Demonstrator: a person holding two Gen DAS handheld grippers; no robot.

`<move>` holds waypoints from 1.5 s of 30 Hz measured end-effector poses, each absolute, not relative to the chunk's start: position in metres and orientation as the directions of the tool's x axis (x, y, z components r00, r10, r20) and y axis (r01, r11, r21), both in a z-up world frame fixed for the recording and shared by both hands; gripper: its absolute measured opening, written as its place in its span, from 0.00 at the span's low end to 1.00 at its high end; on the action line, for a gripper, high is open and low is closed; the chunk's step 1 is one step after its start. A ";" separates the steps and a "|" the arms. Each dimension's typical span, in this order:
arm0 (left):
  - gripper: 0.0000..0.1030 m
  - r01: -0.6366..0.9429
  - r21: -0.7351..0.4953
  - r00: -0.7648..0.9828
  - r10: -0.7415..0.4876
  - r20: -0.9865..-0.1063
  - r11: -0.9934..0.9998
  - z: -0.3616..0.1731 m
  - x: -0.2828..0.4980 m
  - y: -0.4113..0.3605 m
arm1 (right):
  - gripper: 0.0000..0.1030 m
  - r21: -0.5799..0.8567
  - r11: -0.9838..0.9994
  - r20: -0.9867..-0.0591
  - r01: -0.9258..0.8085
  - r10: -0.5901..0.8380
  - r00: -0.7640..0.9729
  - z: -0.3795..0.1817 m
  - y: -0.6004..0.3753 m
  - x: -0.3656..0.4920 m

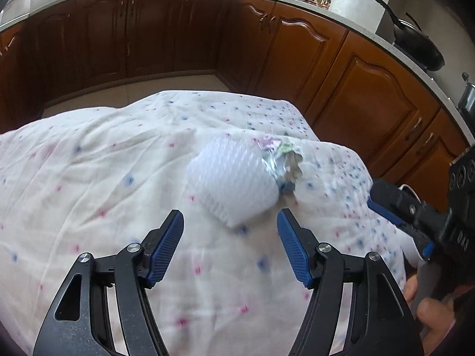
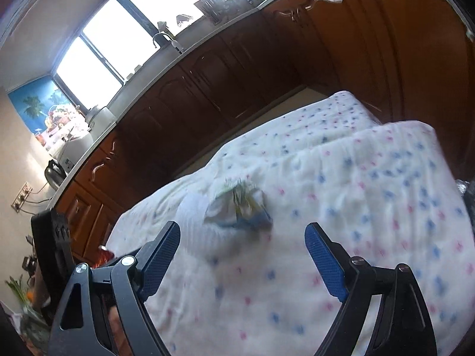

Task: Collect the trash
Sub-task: 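Move both tools toward the white foam net and crumpled paper, then grasp the white foam net with the left tool while the right tool grasps the crumpled paper, then carry the foam net and crumpled paper over the bin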

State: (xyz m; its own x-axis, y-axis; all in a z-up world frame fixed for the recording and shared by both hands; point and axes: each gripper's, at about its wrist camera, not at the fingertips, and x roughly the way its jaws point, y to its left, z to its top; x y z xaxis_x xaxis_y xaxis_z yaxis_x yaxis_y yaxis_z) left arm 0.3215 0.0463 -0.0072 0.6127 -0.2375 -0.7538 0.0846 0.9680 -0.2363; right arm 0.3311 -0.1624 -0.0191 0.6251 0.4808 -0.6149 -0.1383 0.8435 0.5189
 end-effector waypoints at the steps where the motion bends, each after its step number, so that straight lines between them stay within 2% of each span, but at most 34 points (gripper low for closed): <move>1: 0.65 0.085 -0.232 0.612 -0.235 -0.755 0.969 -0.008 0.328 0.046 | 0.79 0.516 0.845 -0.618 -0.144 0.483 0.620 -0.020 -0.159 0.337; 6: 0.65 0.073 -0.221 0.618 -0.219 -0.755 0.972 -0.013 0.350 0.045 | 0.64 0.502 0.851 -0.660 -0.153 0.492 0.568 -0.037 -0.139 0.369; 8: 0.64 0.073 -0.214 0.613 -0.213 -0.761 0.974 -0.018 0.356 0.044 | 0.48 0.519 0.841 -0.669 -0.154 0.512 0.539 -0.047 -0.135 0.378; 9: 0.59 0.075 -0.212 0.611 -0.213 -0.762 0.974 -0.020 0.358 0.043 | 0.43 0.527 0.836 -0.676 -0.153 0.521 0.521 -0.053 -0.133 0.382; 10: 0.49 0.079 -0.212 0.606 -0.216 -0.766 0.974 -0.023 0.359 0.041 | 0.31 0.532 0.833 -0.681 -0.151 0.527 0.508 -0.057 -0.131 0.384; 11: 0.44 0.089 -0.215 0.591 -0.226 -0.774 0.972 -0.026 0.362 0.039 | 0.21 0.535 0.832 -0.687 -0.150 0.531 0.495 -0.061 -0.129 0.386; 12: 0.34 0.098 -0.223 0.576 -0.238 -0.782 0.970 -0.030 0.363 0.038 | 0.18 0.531 0.833 -0.687 -0.152 0.529 0.498 -0.062 -0.128 0.384; 14: 0.27 0.100 -0.220 0.569 -0.237 -0.787 0.970 -0.034 0.364 0.036 | 0.09 0.523 0.837 -0.682 -0.161 0.524 0.510 -0.060 -0.129 0.380; 15: 0.20 0.104 -0.221 0.569 -0.241 -0.786 0.970 -0.035 0.364 0.036 | 0.05 0.524 0.835 -0.677 -0.169 0.529 0.511 -0.057 -0.131 0.377; 16: 0.11 0.107 -0.227 0.570 -0.247 -0.784 0.968 -0.035 0.363 0.037 | 0.04 0.521 0.835 -0.673 -0.176 0.529 0.517 -0.055 -0.132 0.373; 19: 0.09 0.108 -0.258 0.577 -0.272 -0.770 0.960 -0.031 0.355 0.042 | 0.03 0.509 0.839 -0.659 -0.193 0.524 0.539 -0.045 -0.139 0.360; 32: 0.09 0.193 -0.295 0.625 -0.350 -0.698 0.936 0.009 0.289 0.011 | 0.03 0.478 0.865 -0.610 -0.151 0.451 0.652 -0.014 -0.203 0.261; 45: 0.09 0.329 -0.342 0.549 -0.473 -0.690 0.880 0.012 0.241 -0.059 | 0.03 0.478 0.878 -0.570 0.018 0.295 0.767 -0.011 -0.280 0.154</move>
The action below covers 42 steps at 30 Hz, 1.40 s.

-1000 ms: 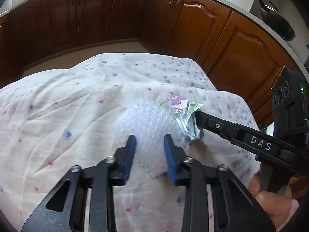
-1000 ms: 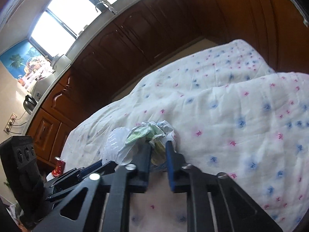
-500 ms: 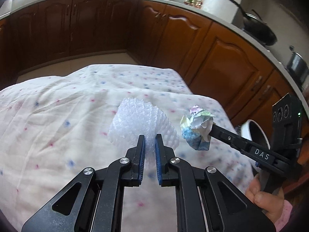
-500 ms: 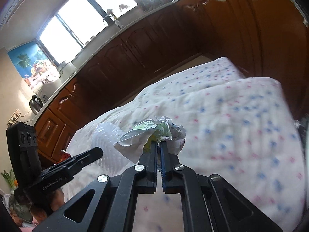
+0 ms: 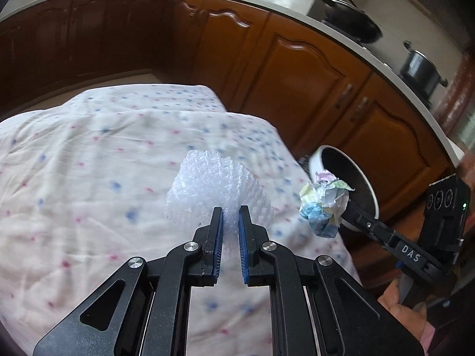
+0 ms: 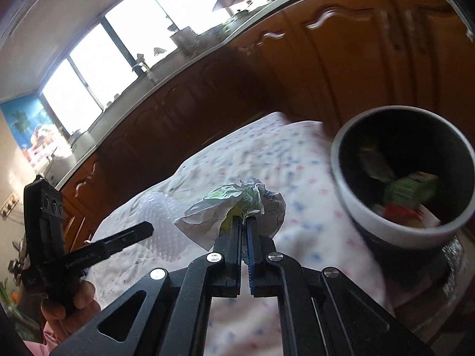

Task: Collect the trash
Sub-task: 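Carry the foam net and crumpled paper over the bin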

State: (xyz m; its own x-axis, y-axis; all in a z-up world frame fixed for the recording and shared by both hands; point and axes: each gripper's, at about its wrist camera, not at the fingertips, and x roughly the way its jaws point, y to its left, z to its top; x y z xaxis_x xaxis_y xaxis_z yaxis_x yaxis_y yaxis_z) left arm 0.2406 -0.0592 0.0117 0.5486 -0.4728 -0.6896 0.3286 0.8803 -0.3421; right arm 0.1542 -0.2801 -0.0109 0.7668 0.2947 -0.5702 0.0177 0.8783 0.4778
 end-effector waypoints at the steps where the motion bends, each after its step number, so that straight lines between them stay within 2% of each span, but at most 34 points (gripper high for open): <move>1: 0.09 0.339 -0.342 0.544 -0.479 -0.689 0.876 0.012 0.237 -0.063 | 0.03 0.477 0.878 -0.569 0.024 0.288 0.771 -0.011 -0.284 0.149; 23: 0.09 0.502 -0.295 0.479 -0.545 -0.688 0.813 0.033 0.199 -0.158 | 0.03 0.476 0.869 -0.528 0.138 0.156 0.834 0.000 -0.364 0.095; 42: 0.09 0.602 -0.239 0.445 -0.568 -0.692 0.762 0.047 0.222 -0.248 | 0.03 0.437 0.877 -0.549 0.203 0.081 0.832 0.009 -0.421 0.121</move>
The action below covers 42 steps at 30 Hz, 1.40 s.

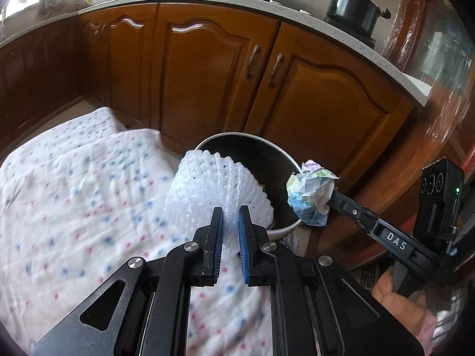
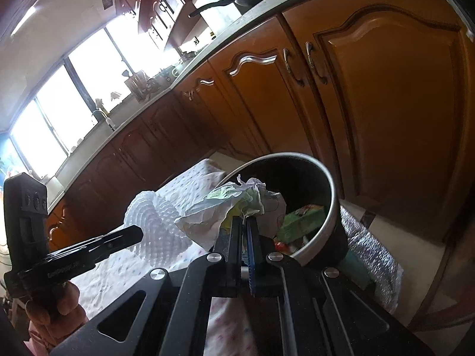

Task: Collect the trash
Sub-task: 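Carry the foam net and crumpled paper over the bin, then open both tools to drop the net and paper into the bin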

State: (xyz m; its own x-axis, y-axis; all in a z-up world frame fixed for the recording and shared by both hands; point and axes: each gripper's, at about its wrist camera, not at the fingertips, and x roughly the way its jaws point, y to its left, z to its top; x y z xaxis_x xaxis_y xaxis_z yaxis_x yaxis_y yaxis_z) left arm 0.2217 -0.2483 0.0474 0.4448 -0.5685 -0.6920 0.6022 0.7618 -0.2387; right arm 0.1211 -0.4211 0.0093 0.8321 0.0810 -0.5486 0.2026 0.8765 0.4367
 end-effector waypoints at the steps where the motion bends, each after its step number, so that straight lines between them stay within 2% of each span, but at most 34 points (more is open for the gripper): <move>1: 0.09 0.605 -0.236 0.442 -0.568 -0.694 0.760 0.047 0.226 -0.255 | 0.03 0.432 0.878 -0.552 0.205 0.078 0.830 0.009 -0.424 0.124; 22: 0.11 0.597 -0.262 0.336 -0.533 -0.777 0.759 0.008 0.284 -0.319 | 0.04 0.362 0.903 -0.656 0.233 0.069 0.752 -0.015 -0.450 0.175; 26: 0.16 0.589 -0.263 0.330 -0.524 -0.785 0.764 0.003 0.287 -0.322 | 0.11 0.375 0.895 -0.663 0.242 0.077 0.744 -0.020 -0.455 0.179; 27: 0.20 0.588 -0.267 0.325 -0.525 -0.786 0.764 0.002 0.287 -0.321 | 0.14 0.380 0.891 -0.666 0.249 0.077 0.742 -0.022 -0.457 0.179; 29: 0.29 0.584 -0.271 0.320 -0.524 -0.789 0.765 0.002 0.284 -0.320 | 0.28 0.395 0.885 -0.660 0.248 0.085 0.746 -0.022 -0.459 0.178; 30: 0.37 0.582 -0.272 0.321 -0.524 -0.789 0.766 0.001 0.282 -0.318 | 0.30 0.397 0.884 -0.657 0.248 0.085 0.749 -0.021 -0.459 0.176; 31: 0.40 0.583 -0.272 0.325 -0.527 -0.785 0.765 0.002 0.281 -0.316 | 0.32 0.398 0.884 -0.655 0.246 0.087 0.750 -0.020 -0.459 0.176; 34: 0.45 0.584 -0.263 0.340 -0.526 -0.780 0.768 0.006 0.277 -0.312 | 0.33 0.401 0.884 -0.648 0.242 0.087 0.757 -0.016 -0.456 0.173; 36: 0.45 0.581 -0.264 0.348 -0.528 -0.775 0.770 0.009 0.275 -0.309 | 0.34 0.409 0.880 -0.640 0.240 0.089 0.763 -0.014 -0.456 0.169; 42: 0.49 0.552 -0.277 0.368 -0.528 -0.766 0.786 0.011 0.269 -0.285 | 0.52 0.434 0.872 -0.610 0.226 0.100 0.786 -0.007 -0.444 0.151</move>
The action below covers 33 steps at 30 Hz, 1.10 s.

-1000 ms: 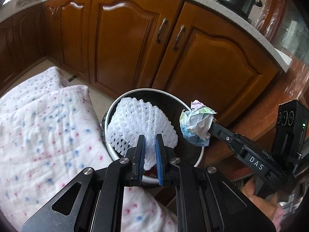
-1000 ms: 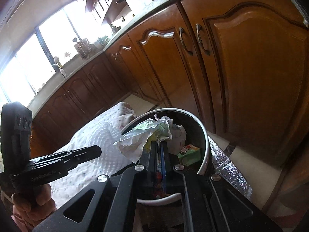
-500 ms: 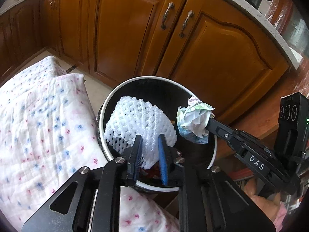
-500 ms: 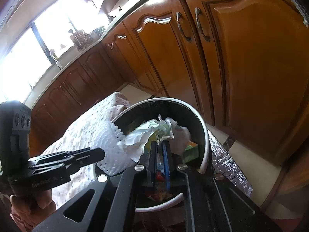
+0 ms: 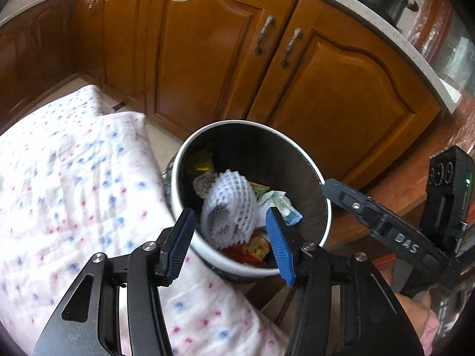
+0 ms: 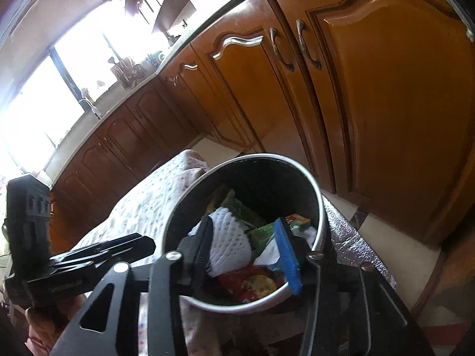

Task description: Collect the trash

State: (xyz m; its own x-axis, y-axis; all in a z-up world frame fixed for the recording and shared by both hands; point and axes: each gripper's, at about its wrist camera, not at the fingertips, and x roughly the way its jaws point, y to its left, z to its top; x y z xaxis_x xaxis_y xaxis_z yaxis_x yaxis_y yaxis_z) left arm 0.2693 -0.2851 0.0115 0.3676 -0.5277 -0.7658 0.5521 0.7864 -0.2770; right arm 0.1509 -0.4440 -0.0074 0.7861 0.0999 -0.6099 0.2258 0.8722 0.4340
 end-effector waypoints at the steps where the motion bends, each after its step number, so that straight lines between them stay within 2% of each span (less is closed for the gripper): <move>1: 0.50 0.538 -0.288 0.368 -0.528 -0.765 0.792 0.011 0.268 -0.278 | 0.58 0.440 0.869 -0.604 0.225 0.102 0.790 -0.008 -0.441 0.147; 2: 0.50 0.526 -0.298 0.367 -0.529 -0.765 0.796 0.011 0.267 -0.274 | 0.65 0.451 0.865 -0.597 0.221 0.108 0.795 -0.008 -0.436 0.141; 4: 0.51 0.498 -0.326 0.370 -0.537 -0.758 0.804 0.010 0.264 -0.259 | 0.72 0.468 0.856 -0.582 0.218 0.113 0.805 -0.008 -0.429 0.132; 12: 0.55 0.425 -0.369 0.399 -0.538 -0.743 0.826 0.004 0.232 -0.199 | 0.76 0.506 0.838 -0.537 0.205 0.120 0.835 -0.005 -0.396 0.097; 17: 0.63 0.385 -0.363 0.439 -0.514 -0.737 0.849 0.000 0.206 -0.166 | 0.92 0.484 0.852 -0.523 0.200 0.099 0.846 -0.003 -0.371 0.081; 22: 0.73 0.370 -0.326 0.511 -0.483 -0.711 0.870 0.004 0.181 -0.140 | 0.94 0.458 0.866 -0.525 0.199 0.083 0.847 -0.006 -0.347 0.067; 28: 0.83 0.343 -0.209 0.653 -0.393 -0.648 0.916 0.016 0.146 -0.113 | 0.95 0.377 0.901 -0.523 0.213 0.017 0.852 -0.005 -0.317 0.049; 31: 0.86 0.335 -0.183 0.709 -0.375 -0.597 0.924 0.022 0.131 -0.101 | 0.95 0.301 0.933 -0.487 0.198 -0.029 0.873 0.009 -0.302 0.040; 33: 0.89 0.345 -0.172 0.744 -0.380 -0.549 0.923 0.029 0.120 -0.093 | 0.98 0.231 0.955 -0.419 0.188 -0.077 0.905 0.027 -0.289 0.028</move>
State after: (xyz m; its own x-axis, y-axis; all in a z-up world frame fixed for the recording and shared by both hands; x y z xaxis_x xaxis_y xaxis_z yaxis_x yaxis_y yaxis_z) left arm 0.1205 -0.0932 0.0291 0.7439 -0.3804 -0.5494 0.3451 0.9227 -0.1717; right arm 0.0284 -0.2891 0.0271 0.9046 -0.0772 -0.4193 0.1883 0.9547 0.2305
